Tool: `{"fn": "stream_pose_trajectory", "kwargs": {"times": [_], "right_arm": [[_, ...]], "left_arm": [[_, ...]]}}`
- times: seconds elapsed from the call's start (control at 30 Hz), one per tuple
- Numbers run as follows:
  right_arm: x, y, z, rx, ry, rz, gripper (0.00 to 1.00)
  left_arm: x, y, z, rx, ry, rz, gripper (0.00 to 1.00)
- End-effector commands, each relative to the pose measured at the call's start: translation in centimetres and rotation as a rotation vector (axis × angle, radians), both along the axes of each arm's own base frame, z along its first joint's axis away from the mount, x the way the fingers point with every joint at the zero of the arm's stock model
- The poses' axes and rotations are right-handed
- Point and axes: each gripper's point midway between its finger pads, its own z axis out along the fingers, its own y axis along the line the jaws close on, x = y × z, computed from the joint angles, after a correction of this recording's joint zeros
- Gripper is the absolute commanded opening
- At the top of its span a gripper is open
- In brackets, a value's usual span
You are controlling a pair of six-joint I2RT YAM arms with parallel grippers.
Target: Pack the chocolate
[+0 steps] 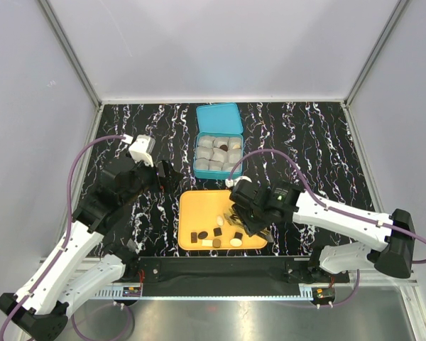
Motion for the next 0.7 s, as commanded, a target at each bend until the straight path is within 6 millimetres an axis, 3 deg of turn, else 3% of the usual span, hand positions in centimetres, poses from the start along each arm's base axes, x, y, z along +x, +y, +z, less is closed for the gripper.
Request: {"fn": "stream_pose_trajectory", "kwargs": {"times": [0.0,0.13,0.37,0.67], "right_arm": [[0.7,1.1,2.3,0.037,-0.042,-0.006,0.42],[1.3,1.6,3.1,0.028,-0.062,-0.003,0.41],[4.7,2.8,5.1,0.003,-0.145,-0.038,0.39],[12.3,4.0,7.9,0.089,-0.231,-0.129,0.36]], "left_arm": [[0.7,0.1,1.0,-0.004,-0.051,0.012,0.99],[0.6,0.2,1.0,-0.006,-0.053,0.012,0.99],[0.5,0.2,1.1,-0.006,-0.055,0.01,0.99],[0.7,1.3,1.4,0.004,-0.078,0.072,0.99]]}}
